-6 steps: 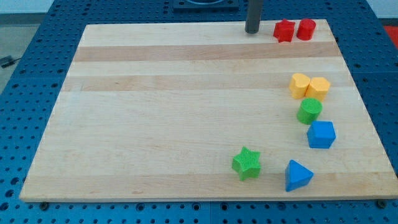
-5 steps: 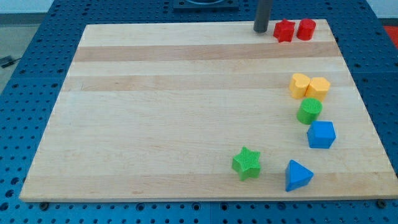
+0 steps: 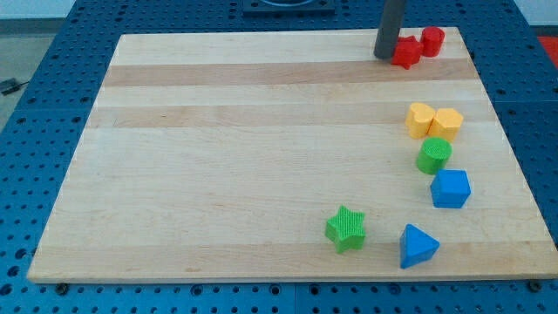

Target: Push the red star into the left of the red circle

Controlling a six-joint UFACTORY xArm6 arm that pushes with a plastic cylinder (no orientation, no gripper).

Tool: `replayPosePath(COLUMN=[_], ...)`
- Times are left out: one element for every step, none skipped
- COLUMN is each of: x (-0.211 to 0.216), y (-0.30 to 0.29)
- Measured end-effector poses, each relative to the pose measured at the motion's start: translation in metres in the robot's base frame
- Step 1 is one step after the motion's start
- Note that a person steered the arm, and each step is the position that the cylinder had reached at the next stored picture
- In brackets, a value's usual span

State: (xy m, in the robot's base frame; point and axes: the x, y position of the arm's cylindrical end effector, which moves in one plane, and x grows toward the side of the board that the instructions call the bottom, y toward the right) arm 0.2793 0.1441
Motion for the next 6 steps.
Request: replayPosePath(x=[0.042,0.051,0.043,0.041,0.029,0.002], y=[-0.013,-0.011,0.016,0.063,0.068,0.064])
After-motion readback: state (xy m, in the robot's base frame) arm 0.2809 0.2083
